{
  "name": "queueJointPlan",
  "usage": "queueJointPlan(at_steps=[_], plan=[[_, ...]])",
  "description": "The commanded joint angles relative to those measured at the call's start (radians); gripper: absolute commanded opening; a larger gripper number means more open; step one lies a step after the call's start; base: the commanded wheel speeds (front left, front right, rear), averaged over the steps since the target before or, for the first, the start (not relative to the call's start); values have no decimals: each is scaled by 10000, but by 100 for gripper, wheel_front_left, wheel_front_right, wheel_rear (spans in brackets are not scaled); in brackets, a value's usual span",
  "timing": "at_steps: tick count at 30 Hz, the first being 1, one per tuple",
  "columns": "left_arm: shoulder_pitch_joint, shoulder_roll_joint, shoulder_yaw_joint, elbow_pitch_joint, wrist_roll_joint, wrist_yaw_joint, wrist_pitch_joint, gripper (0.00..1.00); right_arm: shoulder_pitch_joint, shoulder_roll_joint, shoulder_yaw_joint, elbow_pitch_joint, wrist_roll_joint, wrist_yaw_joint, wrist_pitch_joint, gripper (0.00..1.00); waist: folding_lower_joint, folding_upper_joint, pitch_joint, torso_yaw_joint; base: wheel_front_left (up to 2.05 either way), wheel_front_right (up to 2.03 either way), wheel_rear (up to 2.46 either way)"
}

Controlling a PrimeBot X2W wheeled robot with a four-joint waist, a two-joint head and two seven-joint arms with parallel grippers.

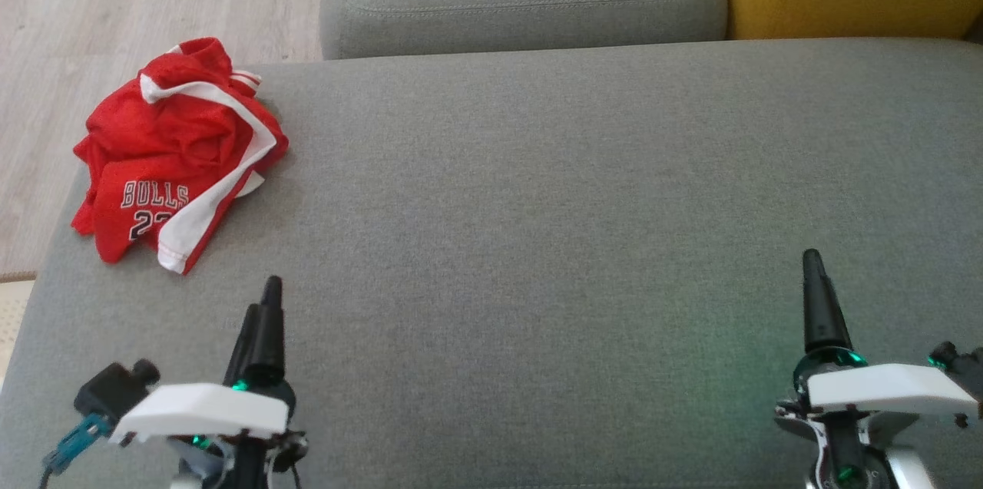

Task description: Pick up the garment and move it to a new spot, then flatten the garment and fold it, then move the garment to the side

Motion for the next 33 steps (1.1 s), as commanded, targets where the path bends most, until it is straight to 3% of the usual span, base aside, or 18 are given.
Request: queueJointPlan(at_steps=[1,13,33], plan=[[-411,127,14,-454,468,61,-136,100,-376,-53,214,-492,-379,-4,-166,100,0,0,-10,-4,0,0,0],[-262,144,-341,-593,2645,250,-487,100,-333,-62,601,-701,-2133,-5,-520,100,0,0,-102,-22,0,0,0],[54,204,-606,-844,5365,672,-1041,100,-316,-76,1194,-674,-5150,-7,-1080,100,0,0,-238,-61,0,0,0]])
